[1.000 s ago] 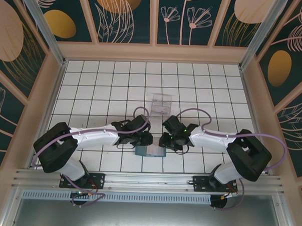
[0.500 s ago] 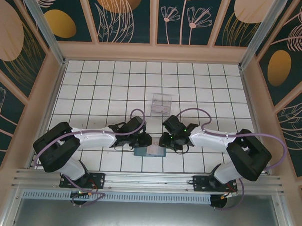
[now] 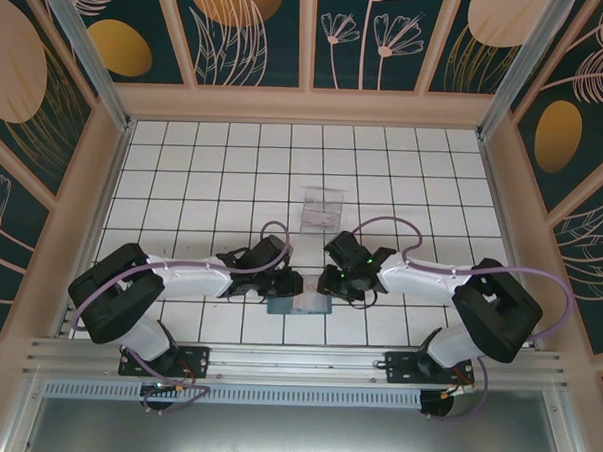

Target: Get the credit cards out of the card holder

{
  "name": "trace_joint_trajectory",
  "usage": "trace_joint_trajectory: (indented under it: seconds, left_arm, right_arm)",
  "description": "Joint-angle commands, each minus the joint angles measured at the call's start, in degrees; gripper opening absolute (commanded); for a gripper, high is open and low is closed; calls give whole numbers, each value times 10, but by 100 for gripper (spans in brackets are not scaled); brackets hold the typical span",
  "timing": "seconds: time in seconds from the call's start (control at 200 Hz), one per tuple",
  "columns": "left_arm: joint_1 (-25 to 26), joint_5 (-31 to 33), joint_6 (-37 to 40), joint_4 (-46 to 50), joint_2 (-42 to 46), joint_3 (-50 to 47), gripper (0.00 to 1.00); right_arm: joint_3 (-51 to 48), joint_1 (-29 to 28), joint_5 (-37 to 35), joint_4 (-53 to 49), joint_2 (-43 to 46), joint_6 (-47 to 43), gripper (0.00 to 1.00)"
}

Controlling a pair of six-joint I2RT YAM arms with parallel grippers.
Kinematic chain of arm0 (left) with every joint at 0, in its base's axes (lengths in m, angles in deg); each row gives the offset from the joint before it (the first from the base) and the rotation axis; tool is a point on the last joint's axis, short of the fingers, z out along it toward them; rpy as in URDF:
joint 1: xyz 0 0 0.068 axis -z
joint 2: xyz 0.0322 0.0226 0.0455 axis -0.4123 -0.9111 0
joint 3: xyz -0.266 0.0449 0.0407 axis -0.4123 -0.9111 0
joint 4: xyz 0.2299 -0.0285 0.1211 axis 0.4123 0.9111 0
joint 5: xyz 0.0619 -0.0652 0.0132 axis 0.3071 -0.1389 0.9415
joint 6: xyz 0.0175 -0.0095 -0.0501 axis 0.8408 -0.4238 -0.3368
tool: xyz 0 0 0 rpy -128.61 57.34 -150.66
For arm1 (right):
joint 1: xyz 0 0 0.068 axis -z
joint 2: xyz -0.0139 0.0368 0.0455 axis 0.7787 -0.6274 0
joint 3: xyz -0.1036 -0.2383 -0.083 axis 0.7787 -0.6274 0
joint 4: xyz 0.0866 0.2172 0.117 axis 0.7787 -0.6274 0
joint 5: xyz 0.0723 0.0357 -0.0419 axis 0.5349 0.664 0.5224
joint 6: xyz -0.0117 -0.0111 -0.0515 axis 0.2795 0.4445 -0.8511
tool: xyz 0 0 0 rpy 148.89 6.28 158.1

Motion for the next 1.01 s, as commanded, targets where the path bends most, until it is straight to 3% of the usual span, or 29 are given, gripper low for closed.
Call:
trace_joint_trajectory:
  seconds: [0.0, 0.35, 0.681, 1.001]
  left_arm:
    - [-3, -25, -2, -26, 0, -11, 29]
    - [-2, -38, -1, -32, -20, -14, 27]
    - [-3, -24, 8, -17, -1, -11, 16]
    - [-4, -8, 16, 11, 24, -13, 12]
  right_arm:
    - [3, -7, -12, -24, -17, 3, 35]
    - [8, -10, -11, -23, -24, 2, 33]
    - [7, -11, -12, -24, -25, 5, 33]
    - [-1, -11, -15, -20, -32, 7, 32]
